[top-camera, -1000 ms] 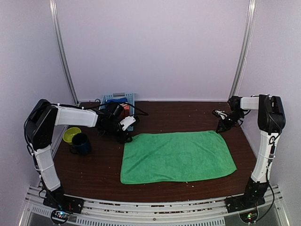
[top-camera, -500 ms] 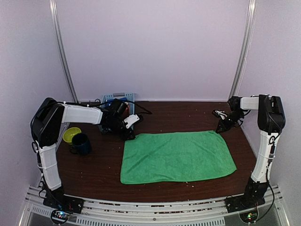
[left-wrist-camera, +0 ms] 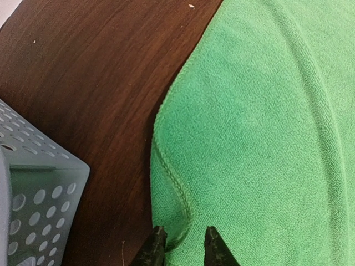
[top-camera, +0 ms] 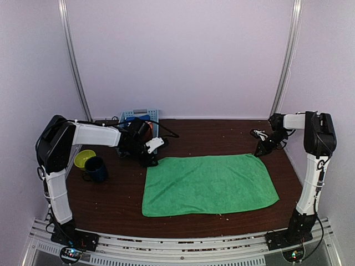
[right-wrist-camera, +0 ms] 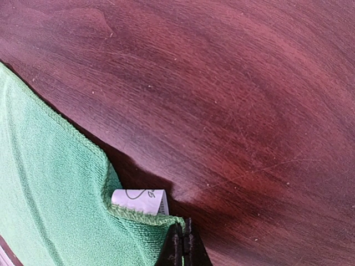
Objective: Roll the towels
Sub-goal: Smooth out the towel at the center of the board, then fold the towel at the center of the board.
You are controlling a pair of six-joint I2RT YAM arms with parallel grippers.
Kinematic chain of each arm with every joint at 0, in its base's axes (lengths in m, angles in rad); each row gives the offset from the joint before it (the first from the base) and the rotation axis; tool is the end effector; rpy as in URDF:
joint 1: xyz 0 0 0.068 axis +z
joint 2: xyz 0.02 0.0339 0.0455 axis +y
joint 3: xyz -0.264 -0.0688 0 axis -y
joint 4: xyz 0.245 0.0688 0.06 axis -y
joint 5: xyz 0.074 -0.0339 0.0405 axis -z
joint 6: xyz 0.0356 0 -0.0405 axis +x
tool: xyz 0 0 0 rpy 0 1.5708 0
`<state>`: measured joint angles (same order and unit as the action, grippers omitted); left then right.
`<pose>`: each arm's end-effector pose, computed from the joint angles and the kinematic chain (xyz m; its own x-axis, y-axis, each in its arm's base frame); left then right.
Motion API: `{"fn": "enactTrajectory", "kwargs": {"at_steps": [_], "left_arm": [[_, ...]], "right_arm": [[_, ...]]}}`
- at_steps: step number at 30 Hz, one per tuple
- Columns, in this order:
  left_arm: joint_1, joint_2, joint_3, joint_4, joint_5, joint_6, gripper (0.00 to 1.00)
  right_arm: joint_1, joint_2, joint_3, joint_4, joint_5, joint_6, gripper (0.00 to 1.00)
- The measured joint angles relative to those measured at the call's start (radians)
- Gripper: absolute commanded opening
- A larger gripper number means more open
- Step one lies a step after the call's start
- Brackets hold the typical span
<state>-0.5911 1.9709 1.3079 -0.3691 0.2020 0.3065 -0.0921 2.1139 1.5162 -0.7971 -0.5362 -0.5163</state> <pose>0.3354 -0.2337 0.1597 -0.4890 0.6842 -0.5411 0.8170 0.5765 -0.0094 0.4110 -0.0197 0.1483 -0.8476 -0.3479 -0.4006 -0.4927 0.7963 0.3510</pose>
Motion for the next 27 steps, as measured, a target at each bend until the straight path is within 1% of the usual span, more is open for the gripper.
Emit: {"fn": "enactTrajectory", "kwargs": {"at_steps": [2,4,5,10,16,20,23,27], "left_arm": [[0.000,0.003,0.003,0.000,-0.001,-0.001,0.18],[0.000,0.005,0.006,0.001,-0.002,0.000,0.09],[0.000,0.005,0.007,0.002,-0.002,-0.001,0.07],[0.000,0.005,0.007,0.003,-0.007,-0.002,0.00],[0.000,0.004,0.007,0.002,-0.009,-0.004,0.00],[0.000,-0.012,-0.003,0.003,-0.032,-0.032,0.00],[0.000,-0.065,-0.045,0.008,-0.072,-0.071,0.00],[0.002,-0.183,-0.127,0.034,-0.124,-0.124,0.00]], "right_arm": [[0.000,0.000,0.000,0.000,0.000,0.000,0.00],[0.000,0.001,0.001,0.000,-0.001,0.000,0.00],[0.000,0.001,0.001,-0.001,-0.001,0.000,0.00],[0.000,0.002,0.002,-0.002,-0.002,0.000,0.00],[0.000,0.002,0.002,-0.002,-0.002,0.000,0.00],[-0.006,0.002,0.002,-0.006,-0.016,0.001,0.00],[-0.016,0.000,0.003,-0.015,-0.039,0.003,0.00],[-0.026,-0.011,0.003,-0.018,-0.053,0.003,0.00]]}}
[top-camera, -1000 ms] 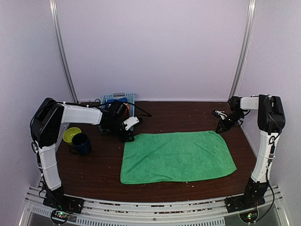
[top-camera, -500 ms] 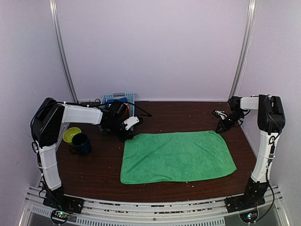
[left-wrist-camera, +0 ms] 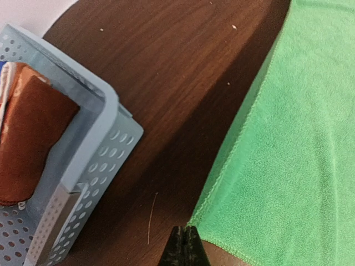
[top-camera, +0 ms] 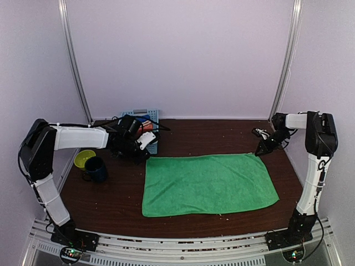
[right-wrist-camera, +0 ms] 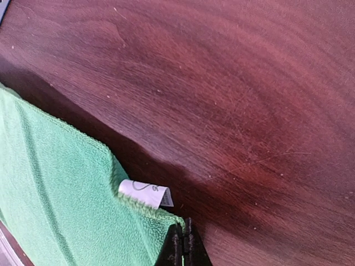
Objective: Roll the towels
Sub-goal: Fold the towel at the center of the board.
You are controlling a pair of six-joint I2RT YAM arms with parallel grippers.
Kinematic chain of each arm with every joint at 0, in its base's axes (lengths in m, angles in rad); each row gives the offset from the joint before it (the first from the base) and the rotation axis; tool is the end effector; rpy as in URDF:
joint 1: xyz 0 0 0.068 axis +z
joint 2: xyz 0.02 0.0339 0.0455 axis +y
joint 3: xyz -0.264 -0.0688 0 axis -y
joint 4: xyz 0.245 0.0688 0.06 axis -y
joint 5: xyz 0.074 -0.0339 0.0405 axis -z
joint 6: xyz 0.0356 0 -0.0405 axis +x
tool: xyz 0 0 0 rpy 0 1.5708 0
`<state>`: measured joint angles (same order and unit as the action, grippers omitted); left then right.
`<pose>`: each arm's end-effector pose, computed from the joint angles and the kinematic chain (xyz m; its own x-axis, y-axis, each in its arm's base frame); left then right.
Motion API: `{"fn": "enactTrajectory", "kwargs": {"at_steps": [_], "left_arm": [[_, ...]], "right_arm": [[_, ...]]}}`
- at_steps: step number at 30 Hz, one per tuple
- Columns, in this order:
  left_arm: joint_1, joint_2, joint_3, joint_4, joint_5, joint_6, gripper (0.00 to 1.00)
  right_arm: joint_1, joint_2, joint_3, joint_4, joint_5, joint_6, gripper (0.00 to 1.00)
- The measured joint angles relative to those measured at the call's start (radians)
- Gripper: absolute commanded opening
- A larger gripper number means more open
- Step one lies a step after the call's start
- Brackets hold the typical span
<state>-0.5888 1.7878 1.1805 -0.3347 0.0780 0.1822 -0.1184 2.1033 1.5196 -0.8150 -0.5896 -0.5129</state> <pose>0.3117 -0.2115 0.1922 -0.5542 0.5873 -0.5899 0.7039 0.7089 0.0446 0.4087 -0.0287 0.1539 -0.8542 -0.3091 -0.4180 -0.4769 0.7861 0.3933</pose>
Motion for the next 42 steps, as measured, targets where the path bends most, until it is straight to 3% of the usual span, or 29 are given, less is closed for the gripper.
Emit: {"fn": "enactTrajectory", "kwargs": {"at_steps": [6,15,34,38,42], "left_arm": [[0.012,-0.106,-0.036,0.029,-0.042,-0.055,0.00],[0.016,-0.145,-0.049,0.040,-0.076,-0.085,0.00],[0.027,-0.253,-0.136,0.051,-0.064,-0.165,0.00],[0.027,-0.284,-0.159,0.048,-0.043,-0.197,0.21],[0.029,-0.196,-0.118,0.046,-0.021,-0.254,0.31]], "right_arm": [[-0.009,-0.062,-0.003,0.006,-0.020,0.000,0.00],[-0.024,-0.183,-0.019,0.043,-0.057,0.002,0.00],[-0.046,-0.198,-0.108,0.071,-0.092,-0.043,0.00],[-0.046,-0.214,-0.154,0.064,-0.091,-0.079,0.00],[-0.046,-0.214,-0.158,0.070,-0.091,-0.085,0.00]]}}
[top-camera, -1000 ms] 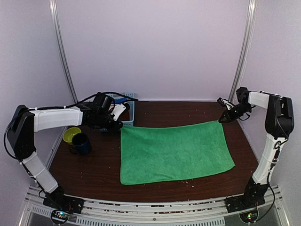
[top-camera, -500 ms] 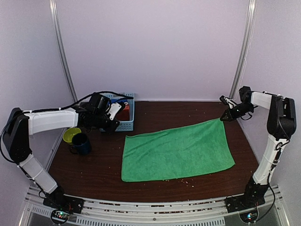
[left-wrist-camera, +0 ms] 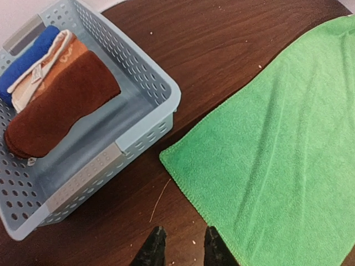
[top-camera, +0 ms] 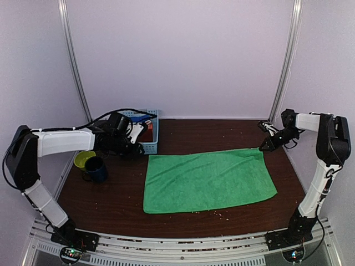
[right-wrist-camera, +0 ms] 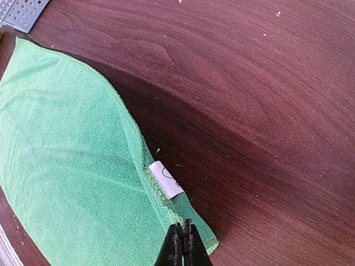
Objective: Roll the towels
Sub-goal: Fold the towel at the center of the board.
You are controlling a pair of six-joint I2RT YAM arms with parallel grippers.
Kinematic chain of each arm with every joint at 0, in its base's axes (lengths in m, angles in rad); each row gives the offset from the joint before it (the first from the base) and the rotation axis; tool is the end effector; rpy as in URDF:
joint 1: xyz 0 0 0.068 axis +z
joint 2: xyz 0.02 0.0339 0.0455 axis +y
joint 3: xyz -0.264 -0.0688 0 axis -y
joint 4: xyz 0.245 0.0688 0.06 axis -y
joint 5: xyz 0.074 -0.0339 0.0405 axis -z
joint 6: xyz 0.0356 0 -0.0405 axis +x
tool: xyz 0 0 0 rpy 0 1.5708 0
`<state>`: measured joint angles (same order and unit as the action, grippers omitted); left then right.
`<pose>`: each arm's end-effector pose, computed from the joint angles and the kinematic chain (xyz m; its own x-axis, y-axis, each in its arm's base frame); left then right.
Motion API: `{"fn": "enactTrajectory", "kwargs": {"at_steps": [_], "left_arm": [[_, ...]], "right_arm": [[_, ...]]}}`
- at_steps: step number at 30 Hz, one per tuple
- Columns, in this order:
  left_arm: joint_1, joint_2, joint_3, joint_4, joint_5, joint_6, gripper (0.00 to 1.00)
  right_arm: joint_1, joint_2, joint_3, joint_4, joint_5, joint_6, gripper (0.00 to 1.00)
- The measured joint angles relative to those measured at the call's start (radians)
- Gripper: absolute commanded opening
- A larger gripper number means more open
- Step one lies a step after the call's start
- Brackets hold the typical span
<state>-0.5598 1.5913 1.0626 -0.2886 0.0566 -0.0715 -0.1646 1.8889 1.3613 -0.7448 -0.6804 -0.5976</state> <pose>0.2889 -0.1834 0.2258 -0.6566 0.3273 -0.6795 0.5174 0.8510 -0.0900 0.3730 -0.0392 0.1956 -0.7485 -0.3190 -0.5814 -0.5761 0.7471 0.3317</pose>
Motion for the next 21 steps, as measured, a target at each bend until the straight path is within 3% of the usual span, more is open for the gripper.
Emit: {"fn": "enactTrajectory", "kwargs": {"at_steps": [9,21], "left_arm": [[0.003,0.264,0.064,0.067,-0.005,-0.114,0.40],[0.004,0.293,0.003,0.300,-0.054,-0.254,0.37]], "right_arm": [[0.000,0.011,0.002,0.002,-0.001,0.003,0.00],[0.000,0.012,0.002,0.004,-0.001,0.007,0.00]]}}
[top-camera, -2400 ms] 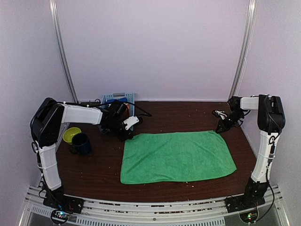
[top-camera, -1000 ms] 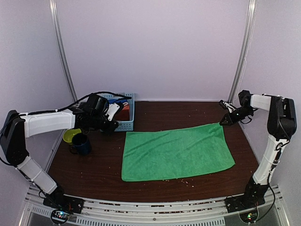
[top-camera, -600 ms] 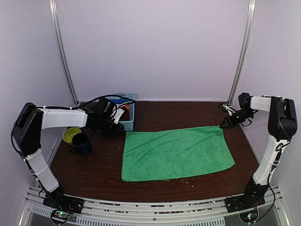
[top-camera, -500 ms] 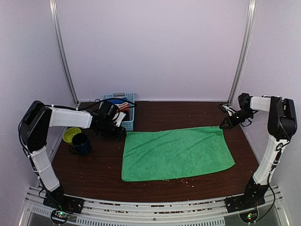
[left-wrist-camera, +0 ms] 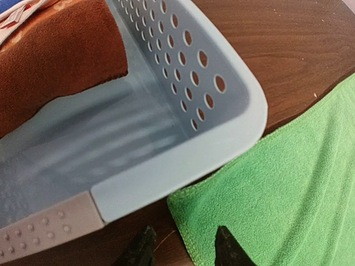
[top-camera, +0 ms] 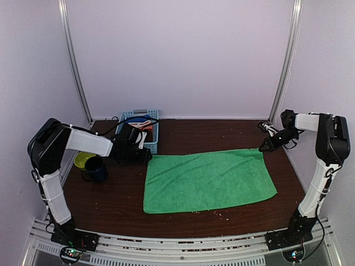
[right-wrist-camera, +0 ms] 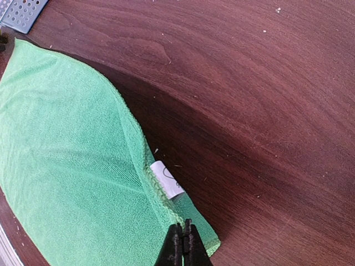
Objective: Roll the towels
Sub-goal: Fold the towel at the center of the board.
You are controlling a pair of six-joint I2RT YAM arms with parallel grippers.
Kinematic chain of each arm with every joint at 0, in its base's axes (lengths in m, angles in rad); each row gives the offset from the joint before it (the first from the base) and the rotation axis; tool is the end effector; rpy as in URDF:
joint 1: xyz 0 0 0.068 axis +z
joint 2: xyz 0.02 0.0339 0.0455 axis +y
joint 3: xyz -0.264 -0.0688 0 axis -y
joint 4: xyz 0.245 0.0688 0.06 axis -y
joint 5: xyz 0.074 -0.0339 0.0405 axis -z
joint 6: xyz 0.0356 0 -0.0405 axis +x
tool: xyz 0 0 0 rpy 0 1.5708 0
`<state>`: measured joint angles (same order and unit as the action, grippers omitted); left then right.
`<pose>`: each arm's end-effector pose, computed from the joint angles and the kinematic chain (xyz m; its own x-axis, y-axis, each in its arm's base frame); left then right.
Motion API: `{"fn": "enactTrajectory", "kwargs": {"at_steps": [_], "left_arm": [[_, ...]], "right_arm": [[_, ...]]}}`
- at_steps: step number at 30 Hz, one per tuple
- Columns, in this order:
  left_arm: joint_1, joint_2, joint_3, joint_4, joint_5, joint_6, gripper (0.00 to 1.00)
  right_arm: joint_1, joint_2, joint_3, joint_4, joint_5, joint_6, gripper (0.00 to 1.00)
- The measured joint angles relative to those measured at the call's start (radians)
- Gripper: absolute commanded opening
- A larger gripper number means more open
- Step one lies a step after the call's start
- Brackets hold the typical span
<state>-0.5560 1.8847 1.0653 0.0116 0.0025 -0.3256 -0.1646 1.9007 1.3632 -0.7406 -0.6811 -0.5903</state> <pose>0.3298 -0.2050 0.1473 -0.7509 0.0900 -0.6542 0.3051 0.9259 -0.2228 0.3746 -0.0395 0.1920 -0.7558 -0.3128 -0.5753 -0.5689 0.7487 0.3402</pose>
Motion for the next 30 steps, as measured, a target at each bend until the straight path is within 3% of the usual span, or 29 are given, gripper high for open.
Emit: {"fn": "enactTrajectory", "kwargs": {"at_steps": [7,22,30], "left_arm": [[0.000,0.053,0.000,0.069,-0.006,-0.018,0.30],[0.000,0.110,0.005,0.177,0.057,-0.001,0.01],[0.000,0.125,0.011,0.185,0.063,0.014,0.00]], "right_arm": [[0.000,0.002,0.000,0.005,0.000,0.011,0.00],[0.000,0.013,0.000,0.008,-0.002,0.013,0.00],[0.000,0.020,0.000,0.009,-0.003,0.014,0.00]]}}
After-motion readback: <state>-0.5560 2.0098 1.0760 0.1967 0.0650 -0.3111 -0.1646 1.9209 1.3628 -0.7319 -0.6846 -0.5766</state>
